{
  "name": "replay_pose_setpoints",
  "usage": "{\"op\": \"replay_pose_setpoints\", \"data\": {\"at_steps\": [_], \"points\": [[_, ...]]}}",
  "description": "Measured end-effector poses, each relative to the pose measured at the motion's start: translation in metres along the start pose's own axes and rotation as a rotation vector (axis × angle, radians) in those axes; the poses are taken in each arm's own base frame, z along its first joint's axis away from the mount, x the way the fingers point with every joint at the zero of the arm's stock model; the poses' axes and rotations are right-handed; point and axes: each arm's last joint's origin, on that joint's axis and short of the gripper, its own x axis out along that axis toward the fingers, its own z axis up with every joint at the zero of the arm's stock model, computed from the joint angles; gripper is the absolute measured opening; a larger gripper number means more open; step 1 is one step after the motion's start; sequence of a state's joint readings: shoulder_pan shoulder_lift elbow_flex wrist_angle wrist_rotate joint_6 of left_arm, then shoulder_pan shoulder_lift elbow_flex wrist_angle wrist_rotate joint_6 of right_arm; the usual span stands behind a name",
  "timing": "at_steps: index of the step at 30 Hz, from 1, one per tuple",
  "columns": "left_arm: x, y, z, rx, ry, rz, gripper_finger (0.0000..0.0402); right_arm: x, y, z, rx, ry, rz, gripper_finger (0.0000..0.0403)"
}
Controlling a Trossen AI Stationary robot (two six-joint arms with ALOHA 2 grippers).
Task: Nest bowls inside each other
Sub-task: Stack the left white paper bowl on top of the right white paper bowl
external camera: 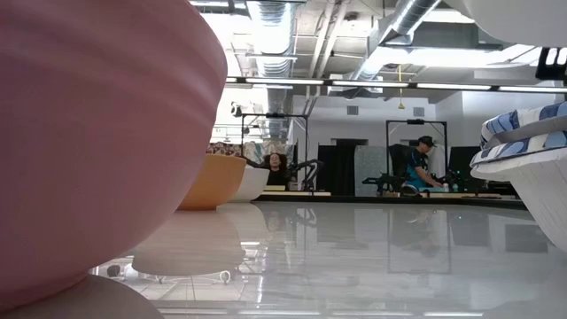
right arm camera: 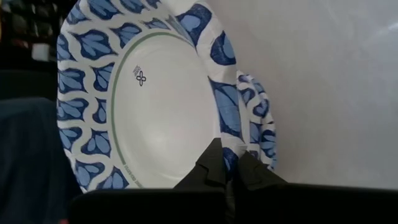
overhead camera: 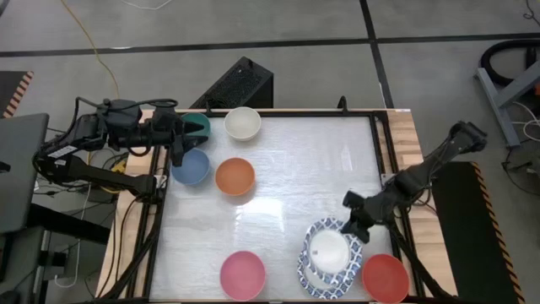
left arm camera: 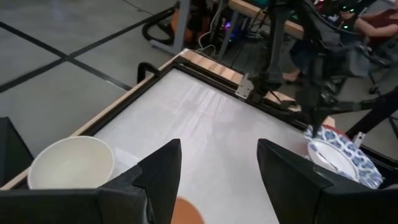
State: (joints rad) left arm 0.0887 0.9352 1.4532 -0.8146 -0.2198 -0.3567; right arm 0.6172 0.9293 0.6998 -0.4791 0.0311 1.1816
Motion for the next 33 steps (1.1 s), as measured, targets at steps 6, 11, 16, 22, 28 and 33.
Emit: {"op": "replay_pose_setpoints", "data": {"at_steps": [6,11,16,22,28,33], "points": [[0.000,0.000,-0.001,0.002,0.005,0.007,0.0199,0.026,0.001,-0.012,0.011,0.082,-0.081,0.0009],[0.000,0.000,-0.001,0.002,0.006,0.007,0.0199,0.040,0.002,-0.018,0.001,0.128,-0.095,0.0009],[0.000,0.001,-0.001,0.002,0.011,0.009,0.0199,0.049,0.002,-0.019,0.002,0.142,-0.105,0.0009],[0.000,0.001,-0.002,0.001,0.020,0.012,0.0199,0.062,-0.002,-0.023,0.003,0.199,-0.149,0.0009],[0.000,0.002,-0.004,0.005,0.038,0.019,0.0199,0.071,-0.005,-0.024,0.004,0.213,-0.186,0.0009],[0.000,0.002,-0.004,0.004,0.039,0.019,0.0199,0.073,-0.007,-0.025,0.009,0.216,-0.200,0.0013]]}}
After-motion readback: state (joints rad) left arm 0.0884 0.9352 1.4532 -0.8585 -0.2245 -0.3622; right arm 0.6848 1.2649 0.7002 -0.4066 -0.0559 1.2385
